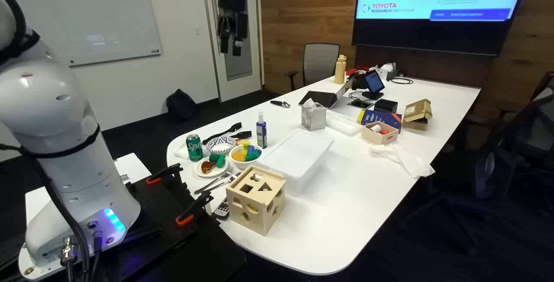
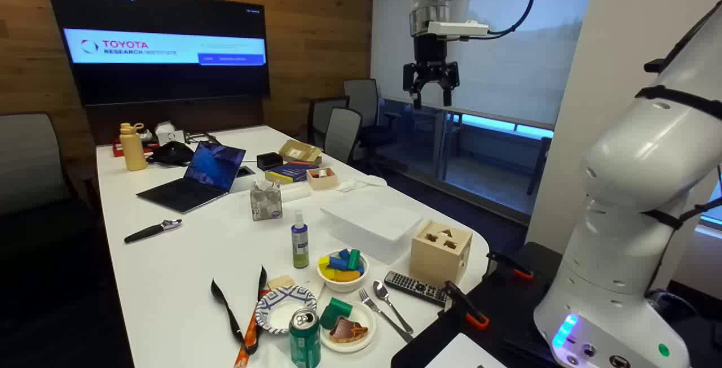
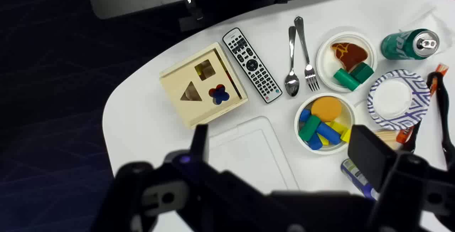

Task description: Use the silver spoon to stir the blocks in the white bowl.

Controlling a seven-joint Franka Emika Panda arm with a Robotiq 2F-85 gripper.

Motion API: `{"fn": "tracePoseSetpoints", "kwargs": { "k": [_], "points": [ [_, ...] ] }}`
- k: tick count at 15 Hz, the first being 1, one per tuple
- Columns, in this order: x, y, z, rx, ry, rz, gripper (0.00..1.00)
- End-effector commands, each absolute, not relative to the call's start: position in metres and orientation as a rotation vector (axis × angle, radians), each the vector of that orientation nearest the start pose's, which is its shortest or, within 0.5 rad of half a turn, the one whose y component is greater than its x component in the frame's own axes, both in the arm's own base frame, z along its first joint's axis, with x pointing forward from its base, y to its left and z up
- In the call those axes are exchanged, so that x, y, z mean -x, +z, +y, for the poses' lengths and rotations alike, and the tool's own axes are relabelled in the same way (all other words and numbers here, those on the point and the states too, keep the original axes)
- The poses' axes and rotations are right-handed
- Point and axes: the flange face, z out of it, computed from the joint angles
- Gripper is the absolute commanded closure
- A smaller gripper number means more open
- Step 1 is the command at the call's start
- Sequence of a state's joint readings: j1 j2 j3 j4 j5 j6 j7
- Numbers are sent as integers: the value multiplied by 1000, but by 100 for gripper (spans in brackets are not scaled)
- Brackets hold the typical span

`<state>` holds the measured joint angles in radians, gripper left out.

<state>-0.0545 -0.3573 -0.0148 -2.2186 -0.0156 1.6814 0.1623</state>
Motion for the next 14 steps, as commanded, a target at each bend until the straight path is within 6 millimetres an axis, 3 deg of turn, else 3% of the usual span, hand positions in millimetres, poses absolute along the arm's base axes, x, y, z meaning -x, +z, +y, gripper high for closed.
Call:
{"fn": "tracePoseSetpoints", "kwargs": {
  "k": [1, 4, 6, 10, 14],
  "points": [
    [-425, 506, -32, 3127, 284, 356, 0],
    [-425, 506, -32, 3127, 284, 356, 0],
    [-449, 477, -28, 3133, 336, 314, 0],
    [-491, 390, 4, 3122, 344, 232, 0],
    [-511, 280, 38, 3058, 318, 386, 0]
  ]
}}
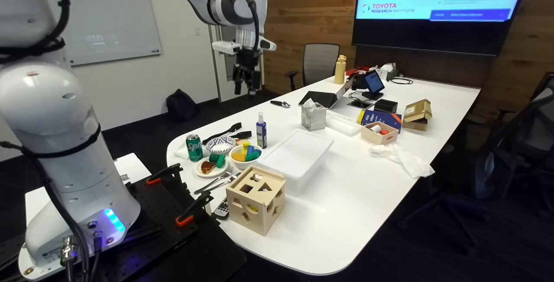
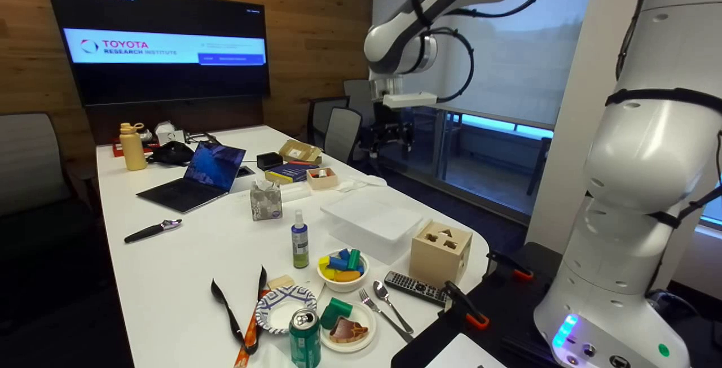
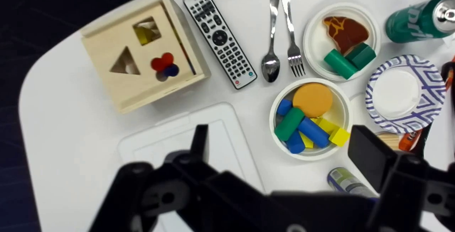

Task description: Use the silver spoon to stir the blocks in the white bowl.

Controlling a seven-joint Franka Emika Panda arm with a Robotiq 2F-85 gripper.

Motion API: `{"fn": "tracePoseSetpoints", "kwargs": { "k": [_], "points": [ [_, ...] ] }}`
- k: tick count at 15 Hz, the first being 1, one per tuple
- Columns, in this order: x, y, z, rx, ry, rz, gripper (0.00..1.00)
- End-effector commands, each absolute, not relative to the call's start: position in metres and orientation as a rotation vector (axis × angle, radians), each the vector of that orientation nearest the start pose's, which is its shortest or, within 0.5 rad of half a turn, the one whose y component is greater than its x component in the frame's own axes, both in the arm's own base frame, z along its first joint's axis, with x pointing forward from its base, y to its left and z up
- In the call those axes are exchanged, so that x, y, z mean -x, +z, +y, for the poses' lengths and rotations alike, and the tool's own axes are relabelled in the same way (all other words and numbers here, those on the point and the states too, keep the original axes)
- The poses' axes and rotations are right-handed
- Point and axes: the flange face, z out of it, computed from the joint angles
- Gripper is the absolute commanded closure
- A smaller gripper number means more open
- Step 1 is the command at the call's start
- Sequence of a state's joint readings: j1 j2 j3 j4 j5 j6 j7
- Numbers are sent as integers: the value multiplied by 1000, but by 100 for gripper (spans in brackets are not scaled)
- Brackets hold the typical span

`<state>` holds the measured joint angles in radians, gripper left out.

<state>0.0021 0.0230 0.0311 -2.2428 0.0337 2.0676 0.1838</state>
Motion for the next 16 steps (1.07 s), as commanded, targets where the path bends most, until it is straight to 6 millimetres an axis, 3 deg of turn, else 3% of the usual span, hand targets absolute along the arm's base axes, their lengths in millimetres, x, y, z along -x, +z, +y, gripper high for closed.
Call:
{"fn": "tracePoseSetpoints", "kwargs": {
  "k": [1, 5, 8, 11, 16],
  "points": [
    [-508, 250, 44, 3026, 319, 480, 0],
    [-467, 143, 69, 2883, 389, 807, 0],
    [-436, 92, 84, 2761, 464, 1015, 0],
    [-417, 65, 91, 2680, 497, 1137, 0],
    [-399, 59, 81, 2663, 555, 1290, 0]
  ]
}}
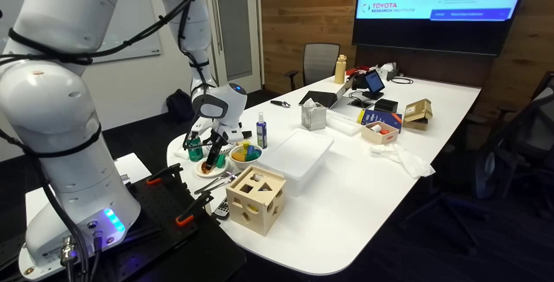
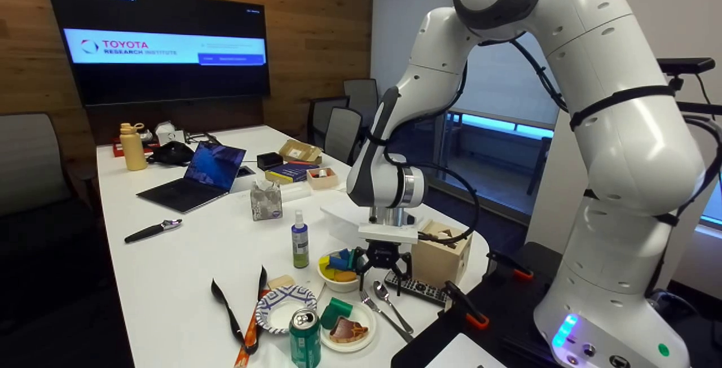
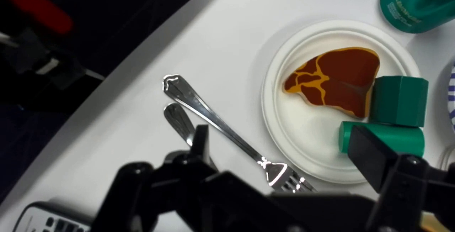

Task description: Use the silver spoon to stir the blocks in the white bowl.

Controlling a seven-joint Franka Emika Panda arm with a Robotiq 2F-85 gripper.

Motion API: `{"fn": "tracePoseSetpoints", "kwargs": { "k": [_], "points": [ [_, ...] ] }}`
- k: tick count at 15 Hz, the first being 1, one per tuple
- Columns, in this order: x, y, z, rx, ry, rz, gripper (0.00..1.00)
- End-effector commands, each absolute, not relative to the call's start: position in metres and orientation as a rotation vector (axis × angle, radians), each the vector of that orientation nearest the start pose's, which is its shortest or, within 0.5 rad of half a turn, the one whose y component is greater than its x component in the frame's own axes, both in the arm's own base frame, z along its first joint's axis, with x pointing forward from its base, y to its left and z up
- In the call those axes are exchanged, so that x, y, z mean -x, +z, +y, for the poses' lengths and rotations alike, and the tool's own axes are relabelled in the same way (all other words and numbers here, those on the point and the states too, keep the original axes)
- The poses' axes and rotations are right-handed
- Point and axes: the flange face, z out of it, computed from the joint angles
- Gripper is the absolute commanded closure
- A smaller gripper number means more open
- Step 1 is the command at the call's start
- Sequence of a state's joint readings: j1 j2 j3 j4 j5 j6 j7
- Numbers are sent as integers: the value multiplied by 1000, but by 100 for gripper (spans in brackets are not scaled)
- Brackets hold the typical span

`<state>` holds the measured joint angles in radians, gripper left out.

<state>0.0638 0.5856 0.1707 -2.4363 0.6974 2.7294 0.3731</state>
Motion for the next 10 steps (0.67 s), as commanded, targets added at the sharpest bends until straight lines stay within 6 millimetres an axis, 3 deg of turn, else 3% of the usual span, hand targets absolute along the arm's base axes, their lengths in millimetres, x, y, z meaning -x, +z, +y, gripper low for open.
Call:
{"fn": "tracePoseSetpoints", "kwargs": {
  "k": [1, 6, 10],
  "points": [
    [-399, 55, 73, 2683, 583, 1306, 0],
    [-420, 40, 46, 2875, 627, 1083, 0],
    [-441, 23, 45, 2956, 573, 883, 0]
  ]
}}
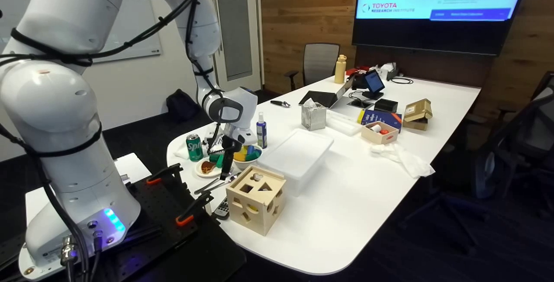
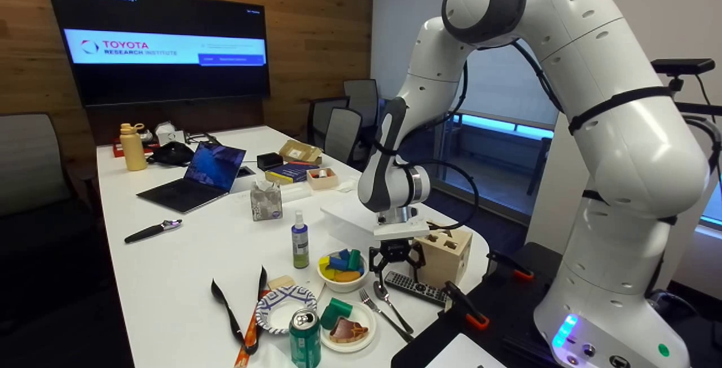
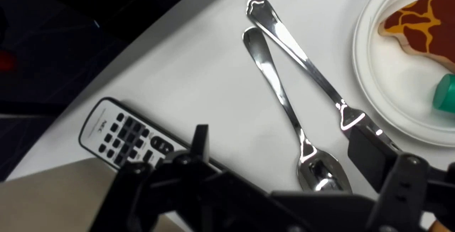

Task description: Use the silver spoon to stir the blocks in the white bowl.

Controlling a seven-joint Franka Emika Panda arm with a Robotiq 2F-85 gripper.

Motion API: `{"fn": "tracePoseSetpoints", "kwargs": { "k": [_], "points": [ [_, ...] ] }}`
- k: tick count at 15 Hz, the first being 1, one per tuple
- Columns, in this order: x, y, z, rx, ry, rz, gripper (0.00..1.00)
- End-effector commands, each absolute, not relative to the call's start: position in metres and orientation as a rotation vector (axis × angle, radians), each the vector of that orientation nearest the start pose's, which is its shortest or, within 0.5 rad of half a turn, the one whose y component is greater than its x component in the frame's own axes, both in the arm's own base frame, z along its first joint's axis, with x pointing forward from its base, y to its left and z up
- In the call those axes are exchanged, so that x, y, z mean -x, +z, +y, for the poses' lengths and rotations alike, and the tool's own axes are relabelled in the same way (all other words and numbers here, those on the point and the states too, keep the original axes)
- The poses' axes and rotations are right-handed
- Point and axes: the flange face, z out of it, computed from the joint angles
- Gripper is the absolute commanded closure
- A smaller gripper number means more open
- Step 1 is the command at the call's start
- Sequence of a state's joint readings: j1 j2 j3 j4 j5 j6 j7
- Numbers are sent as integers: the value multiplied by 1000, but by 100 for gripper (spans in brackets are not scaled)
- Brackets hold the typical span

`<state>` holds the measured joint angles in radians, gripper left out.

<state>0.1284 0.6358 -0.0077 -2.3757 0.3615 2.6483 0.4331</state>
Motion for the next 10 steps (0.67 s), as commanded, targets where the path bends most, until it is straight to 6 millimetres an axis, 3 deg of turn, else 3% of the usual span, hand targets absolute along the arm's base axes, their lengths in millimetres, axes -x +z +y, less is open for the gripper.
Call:
{"fn": "tracePoseSetpoints", "kwargs": {
  "k": [1, 10],
  "points": [
    [-443, 17, 48, 2958, 569, 852, 0],
    [-419, -28, 63, 2938, 577, 841, 0]
  ]
}}
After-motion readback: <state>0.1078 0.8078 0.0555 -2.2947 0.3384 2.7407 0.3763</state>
